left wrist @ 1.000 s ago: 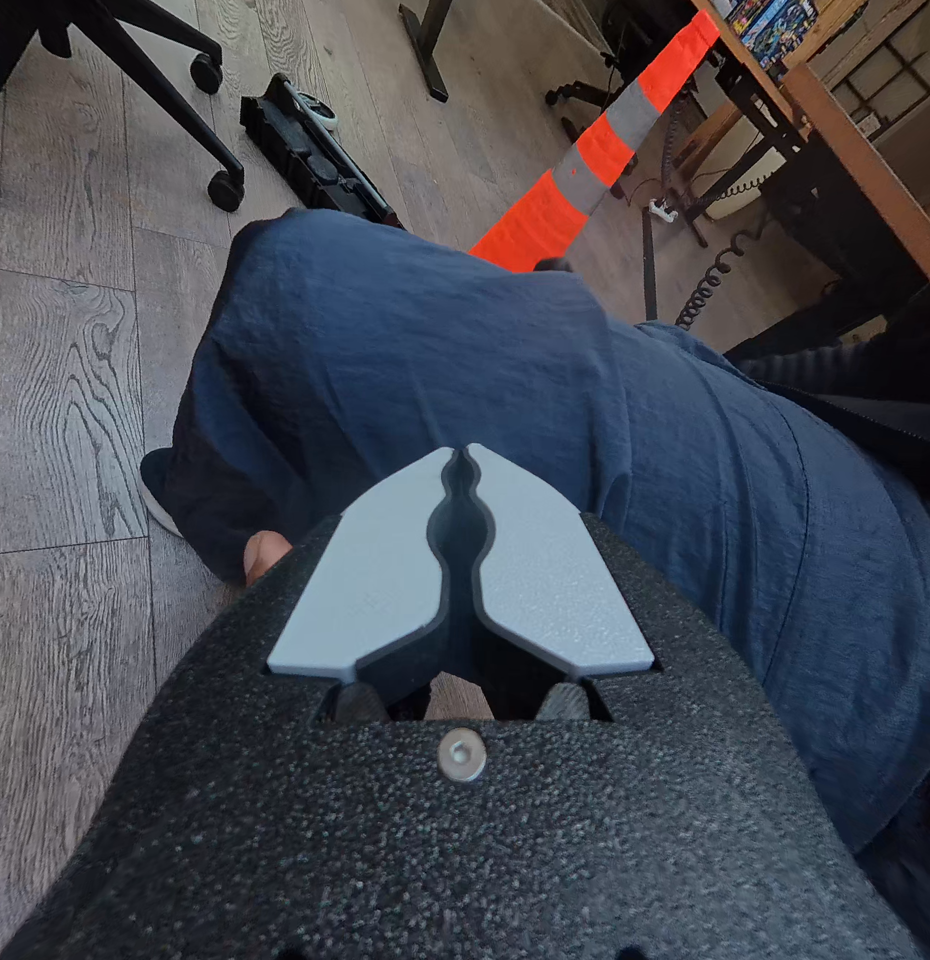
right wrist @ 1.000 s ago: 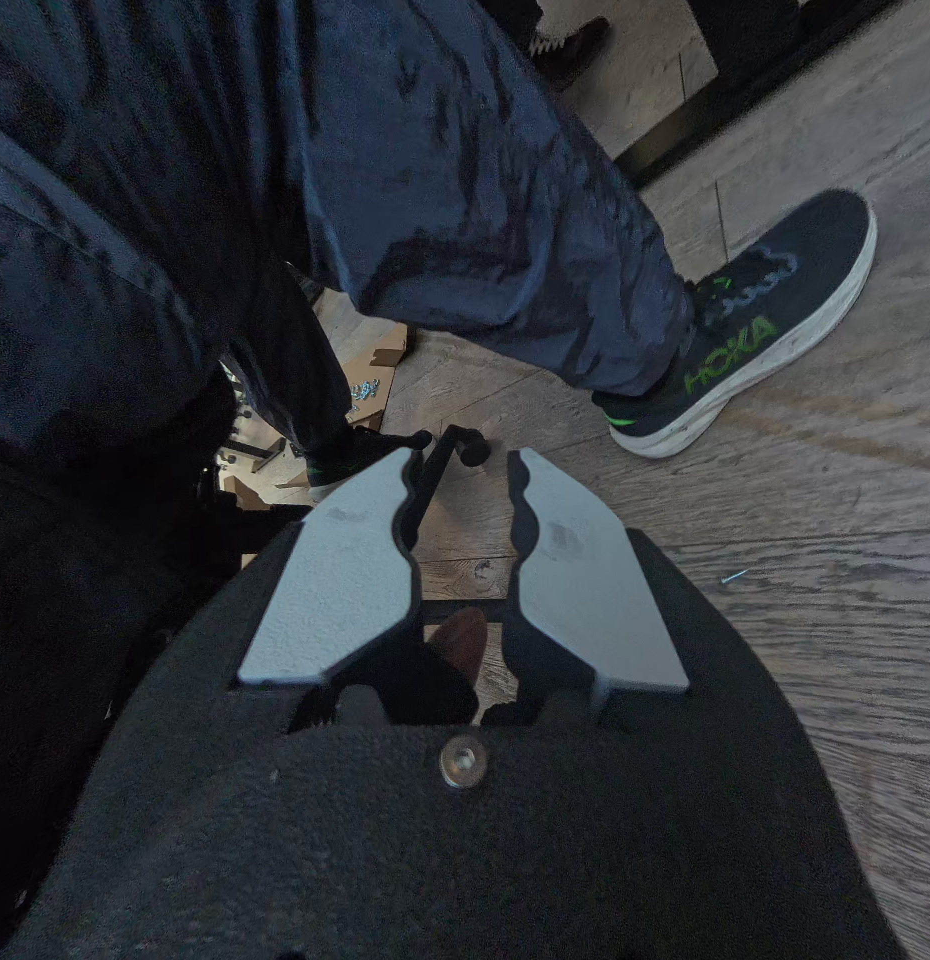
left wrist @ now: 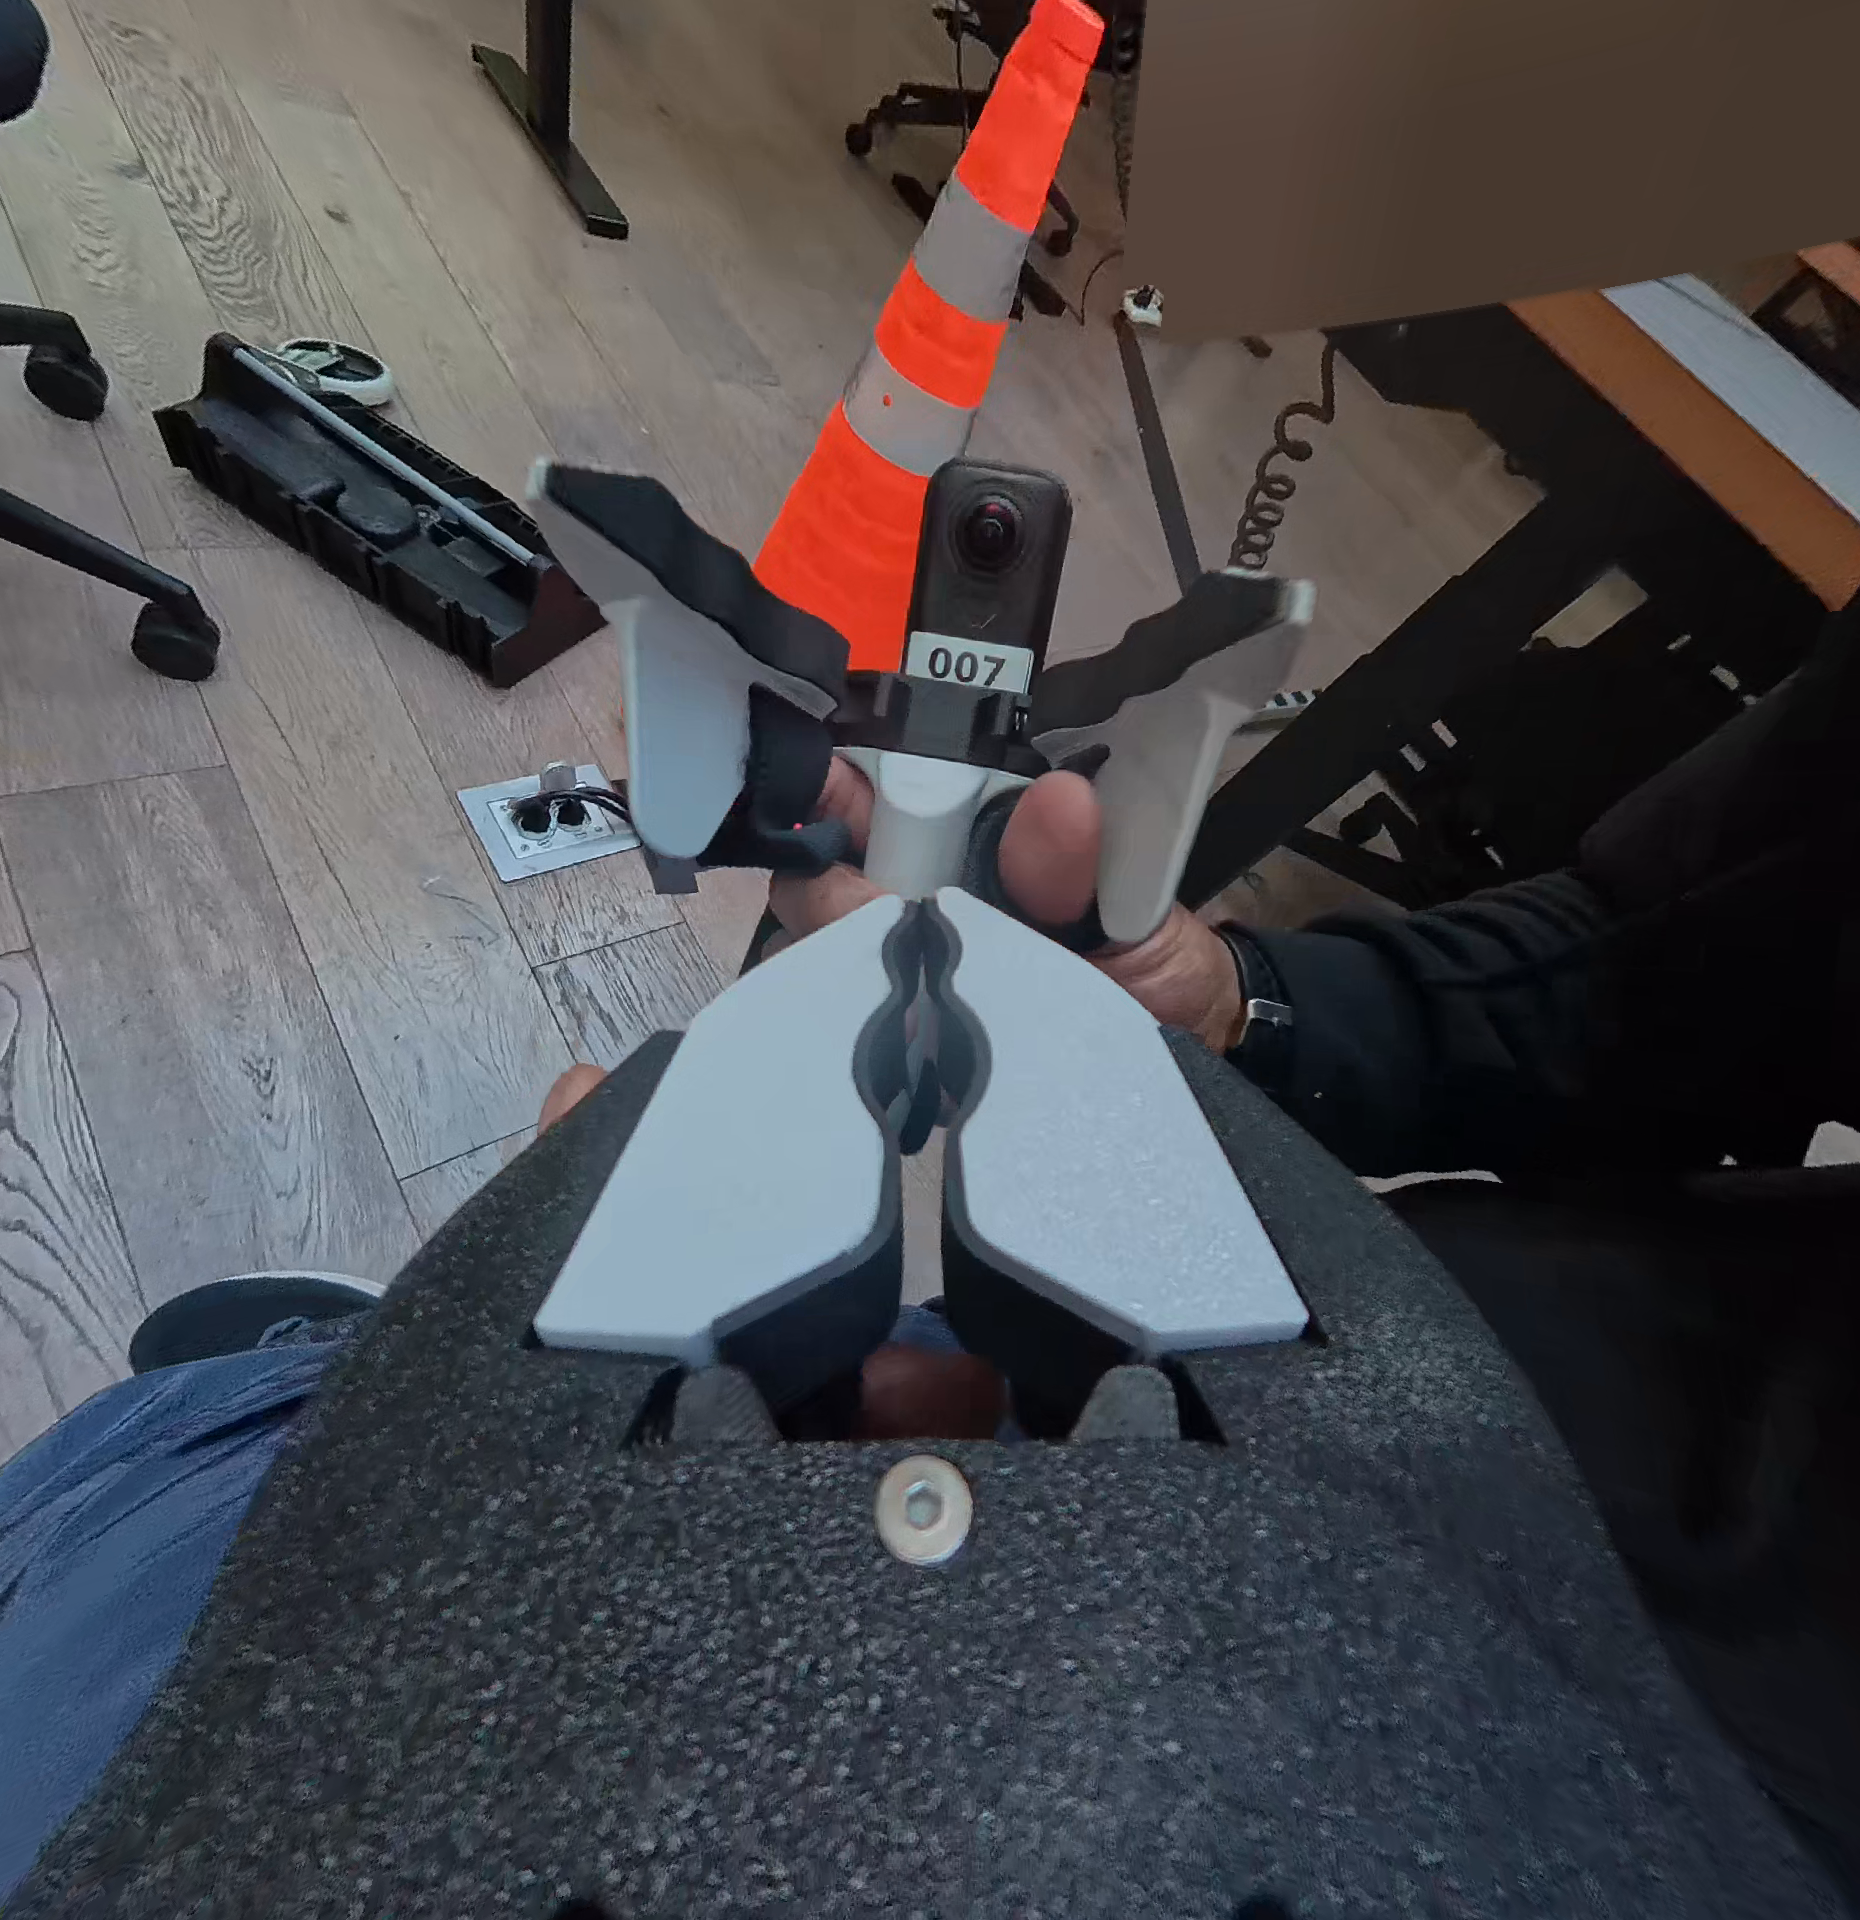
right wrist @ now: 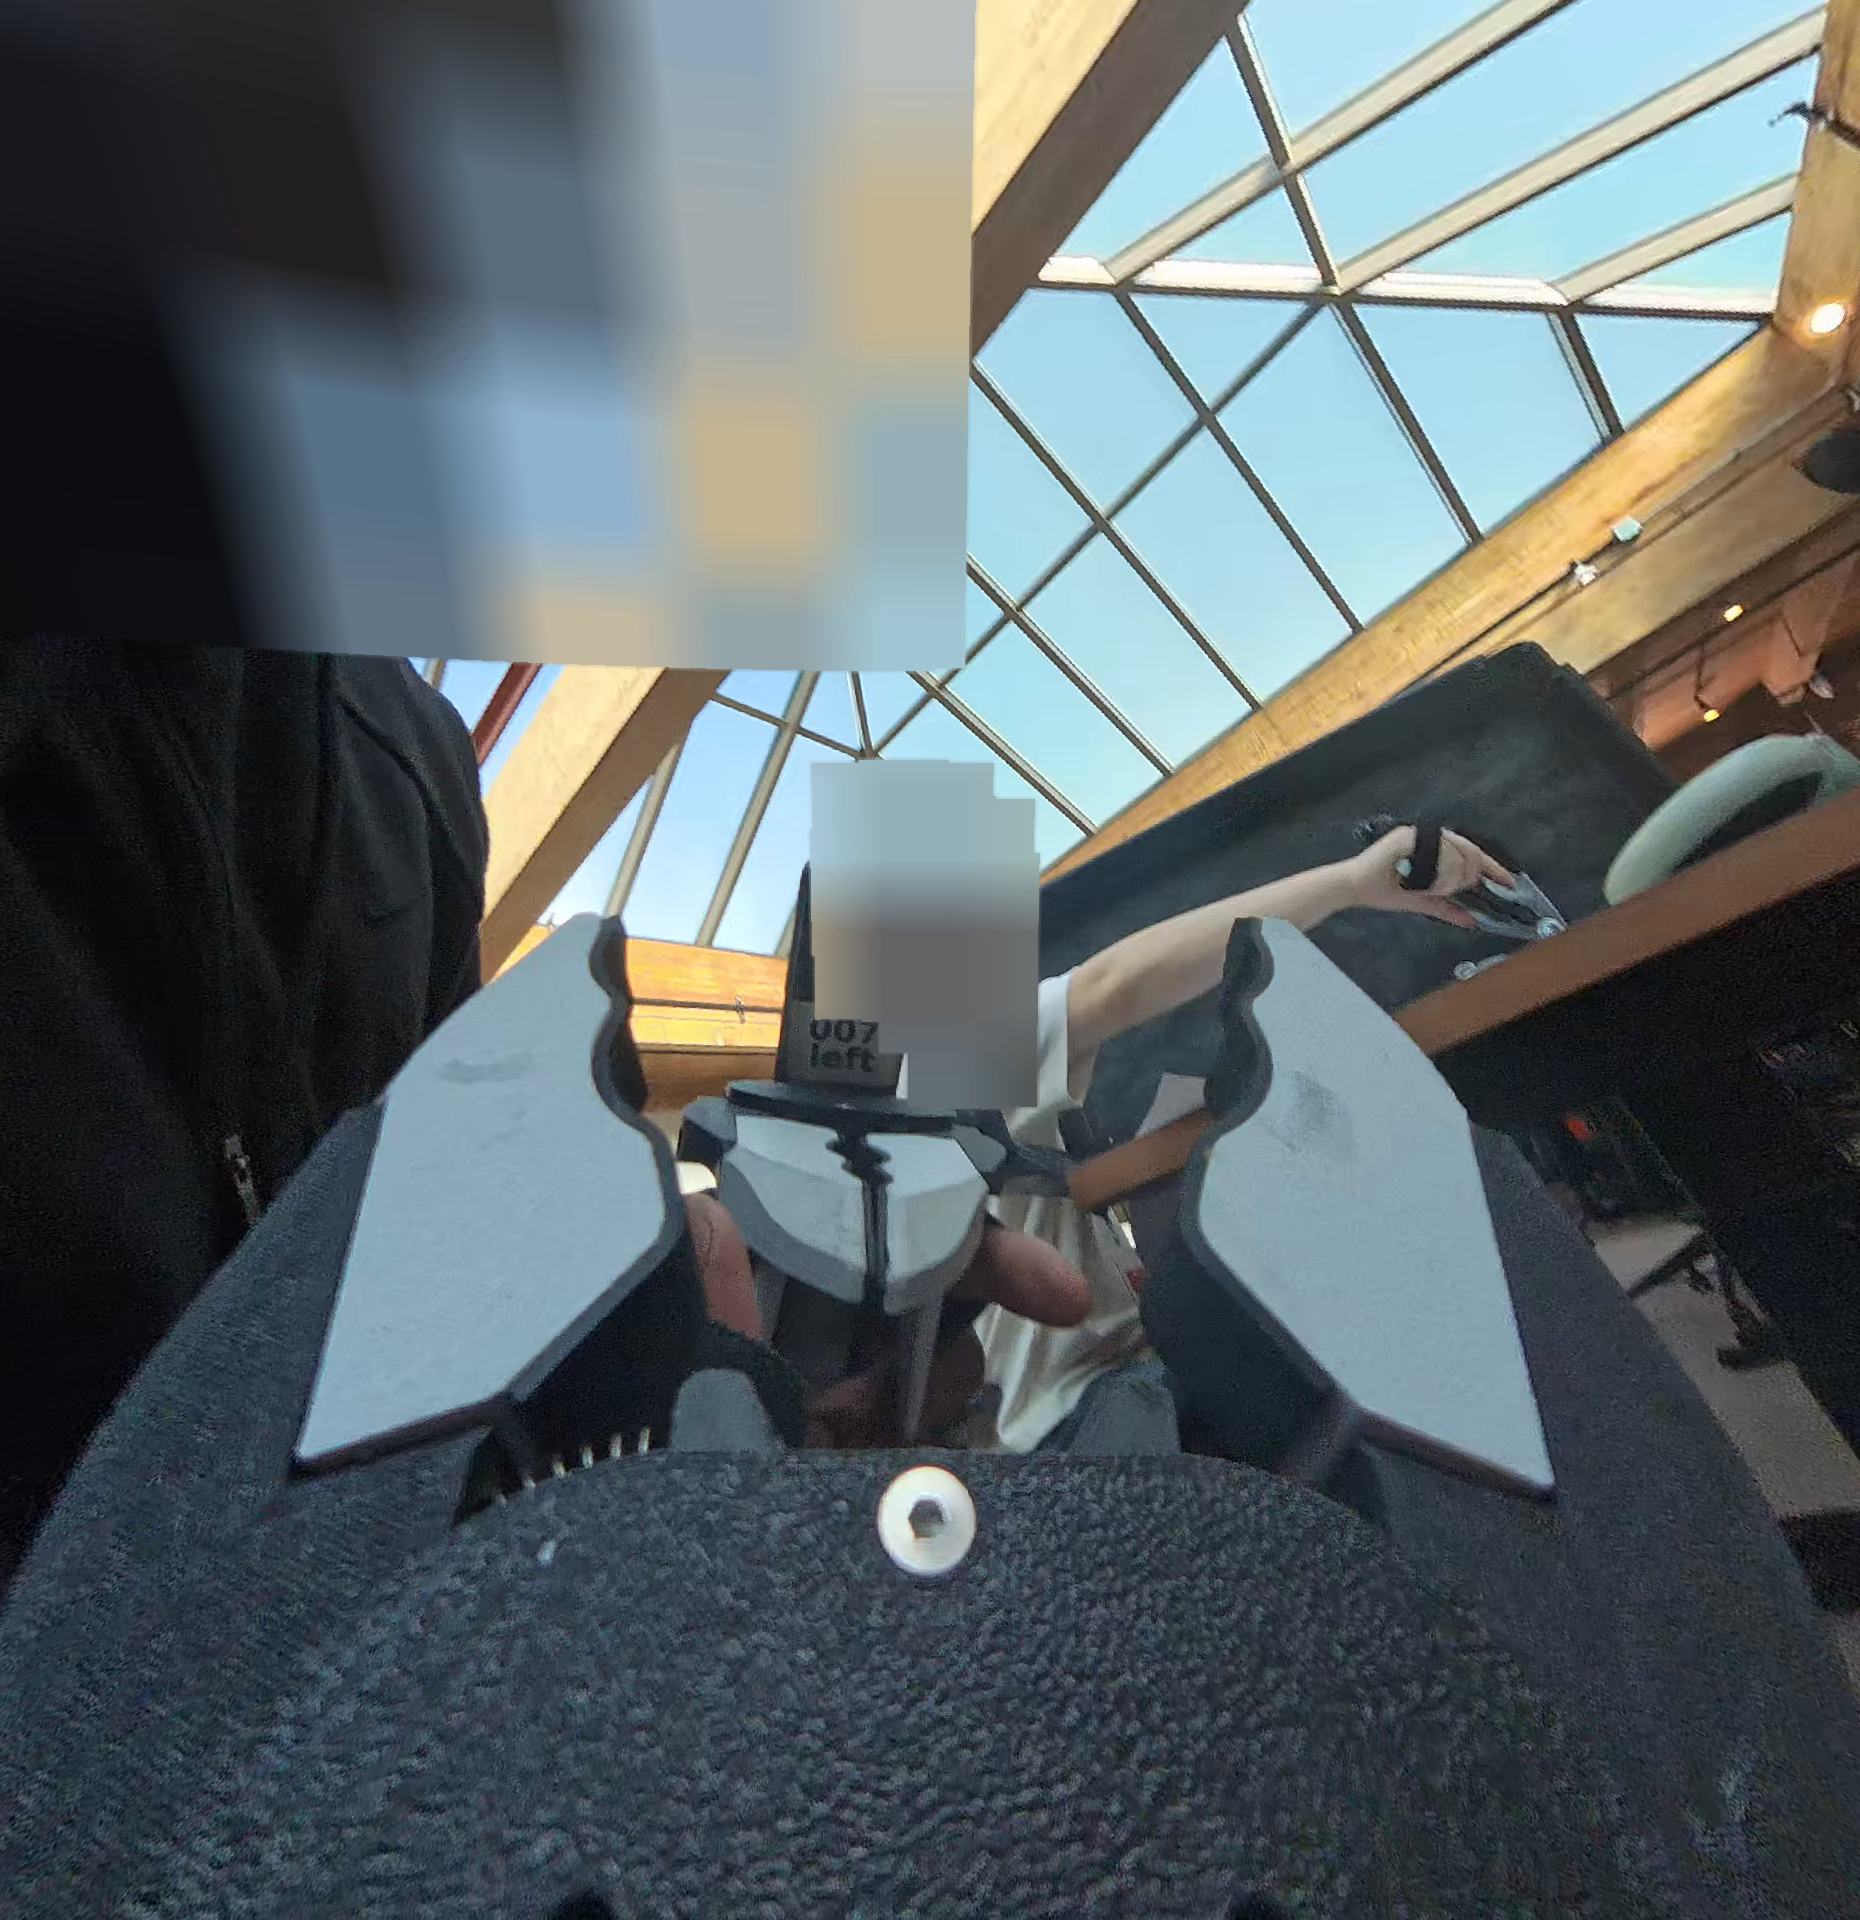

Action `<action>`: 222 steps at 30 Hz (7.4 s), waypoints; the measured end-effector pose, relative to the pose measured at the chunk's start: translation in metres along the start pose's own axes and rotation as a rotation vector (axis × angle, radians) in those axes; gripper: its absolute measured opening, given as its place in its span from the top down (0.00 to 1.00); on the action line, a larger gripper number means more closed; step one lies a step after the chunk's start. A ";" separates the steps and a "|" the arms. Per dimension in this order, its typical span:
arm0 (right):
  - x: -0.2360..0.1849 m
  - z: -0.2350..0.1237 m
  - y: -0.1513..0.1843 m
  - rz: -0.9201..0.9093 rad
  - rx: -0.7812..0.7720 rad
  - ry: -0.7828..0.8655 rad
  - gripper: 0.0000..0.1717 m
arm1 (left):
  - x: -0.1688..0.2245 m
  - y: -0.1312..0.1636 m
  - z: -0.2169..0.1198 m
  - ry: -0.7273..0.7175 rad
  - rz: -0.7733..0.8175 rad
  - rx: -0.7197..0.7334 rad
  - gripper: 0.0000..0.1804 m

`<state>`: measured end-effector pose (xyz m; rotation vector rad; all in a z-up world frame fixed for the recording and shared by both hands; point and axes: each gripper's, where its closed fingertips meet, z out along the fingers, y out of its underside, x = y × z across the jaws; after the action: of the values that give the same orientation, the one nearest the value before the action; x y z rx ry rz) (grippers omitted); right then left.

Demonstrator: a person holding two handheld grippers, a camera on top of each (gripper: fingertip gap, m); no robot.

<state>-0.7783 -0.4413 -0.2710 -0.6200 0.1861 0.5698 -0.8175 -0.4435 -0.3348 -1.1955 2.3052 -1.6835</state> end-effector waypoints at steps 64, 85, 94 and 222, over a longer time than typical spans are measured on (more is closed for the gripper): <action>0.066 -0.673 0.394 -0.380 -2.396 0.355 0.47 | -0.050 0.033 0.057 0.176 -0.580 0.118 1.00; 0.064 -0.672 0.387 -0.128 -2.448 0.609 0.87 | -0.046 0.033 0.051 0.175 -0.569 0.153 1.00; 0.061 -0.666 0.396 -0.023 -2.235 0.791 0.87 | -0.044 0.034 0.054 0.173 -0.556 0.135 1.00; 0.166 -0.624 0.297 0.422 -1.573 1.535 0.97 | -0.075 -0.043 -0.020 0.197 -0.494 0.717 1.00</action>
<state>-0.8044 -0.5409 -0.9740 -2.5385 1.4048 0.4310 -0.7501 -0.3873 -0.3199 -1.5086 1.2726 -2.5607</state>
